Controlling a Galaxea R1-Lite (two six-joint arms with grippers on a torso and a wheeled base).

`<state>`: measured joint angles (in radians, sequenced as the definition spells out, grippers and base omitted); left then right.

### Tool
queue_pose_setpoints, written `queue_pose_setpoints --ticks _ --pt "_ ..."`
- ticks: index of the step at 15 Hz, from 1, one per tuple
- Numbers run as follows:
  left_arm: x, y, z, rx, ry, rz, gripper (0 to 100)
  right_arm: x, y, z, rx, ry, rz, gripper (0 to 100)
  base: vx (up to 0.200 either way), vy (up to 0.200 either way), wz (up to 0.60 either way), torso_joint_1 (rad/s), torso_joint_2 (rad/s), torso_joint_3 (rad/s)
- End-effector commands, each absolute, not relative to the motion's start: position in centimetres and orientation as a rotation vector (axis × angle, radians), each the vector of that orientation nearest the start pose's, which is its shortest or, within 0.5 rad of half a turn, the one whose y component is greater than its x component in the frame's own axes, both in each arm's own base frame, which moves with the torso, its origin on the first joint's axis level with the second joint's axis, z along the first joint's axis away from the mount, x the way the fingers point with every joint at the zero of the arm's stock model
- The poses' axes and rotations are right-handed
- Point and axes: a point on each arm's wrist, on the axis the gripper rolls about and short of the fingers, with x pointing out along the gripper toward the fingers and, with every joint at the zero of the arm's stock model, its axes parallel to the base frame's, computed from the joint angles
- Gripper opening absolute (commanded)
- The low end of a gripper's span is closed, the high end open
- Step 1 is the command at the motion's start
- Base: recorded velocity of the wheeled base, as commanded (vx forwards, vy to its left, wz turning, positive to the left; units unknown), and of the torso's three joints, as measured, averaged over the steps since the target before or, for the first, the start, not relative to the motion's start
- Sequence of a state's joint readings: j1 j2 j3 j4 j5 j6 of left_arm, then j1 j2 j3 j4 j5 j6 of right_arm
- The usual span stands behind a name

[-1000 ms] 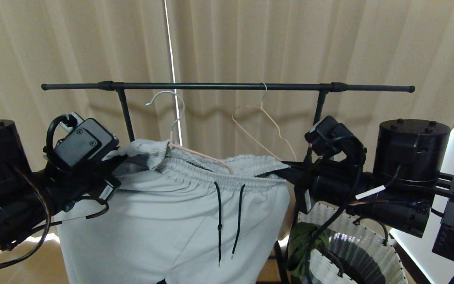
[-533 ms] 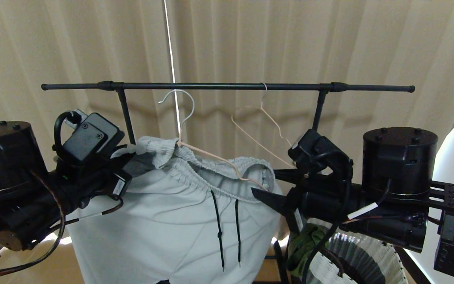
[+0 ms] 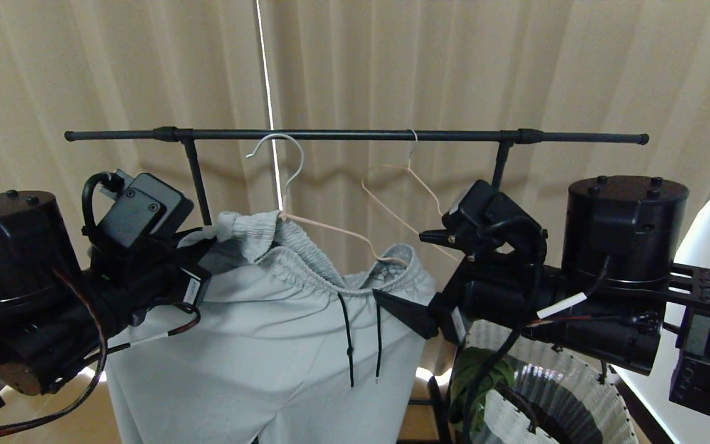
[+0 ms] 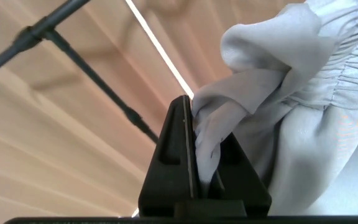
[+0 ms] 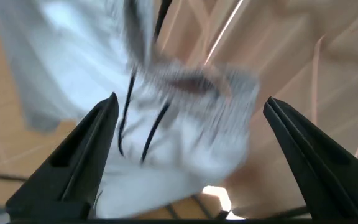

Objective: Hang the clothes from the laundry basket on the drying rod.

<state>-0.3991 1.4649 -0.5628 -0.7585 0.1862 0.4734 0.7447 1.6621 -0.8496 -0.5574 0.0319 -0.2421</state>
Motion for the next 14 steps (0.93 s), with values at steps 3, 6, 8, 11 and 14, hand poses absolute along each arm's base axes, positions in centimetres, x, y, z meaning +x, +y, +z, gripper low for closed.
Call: queue_pose_setpoints --ticks 3,6,8,11,14 --pt "21.4 -9.6 19.3 0.499 0.076 -0.281 0 24.2 22.3 19.6 -0.332 0.144 0.752 100 0.000 0.000 0.00 0.000 0.00 0.000" --pt "21.1 -10.1 19.5 0.497 0.062 -0.304 0 25.4 23.2 19.5 -0.345 0.137 0.691 100 0.000 0.000 0.00 0.000 0.00 0.000" --pt "21.0 -10.3 19.5 0.499 0.060 -0.311 0 25.8 23.5 19.5 -0.364 0.131 0.672 100 0.000 0.000 0.00 0.000 0.00 0.000" --pt "20.9 -10.4 19.5 0.500 0.059 -0.321 0 26.0 23.7 19.1 -0.388 0.131 0.658 100 0.000 0.000 0.00 0.000 0.00 0.000" --pt "20.7 -10.7 19.5 0.499 0.054 -0.332 0 26.0 23.7 19.1 -0.389 0.131 0.659 100 0.000 0.000 0.00 0.000 0.00 0.000"
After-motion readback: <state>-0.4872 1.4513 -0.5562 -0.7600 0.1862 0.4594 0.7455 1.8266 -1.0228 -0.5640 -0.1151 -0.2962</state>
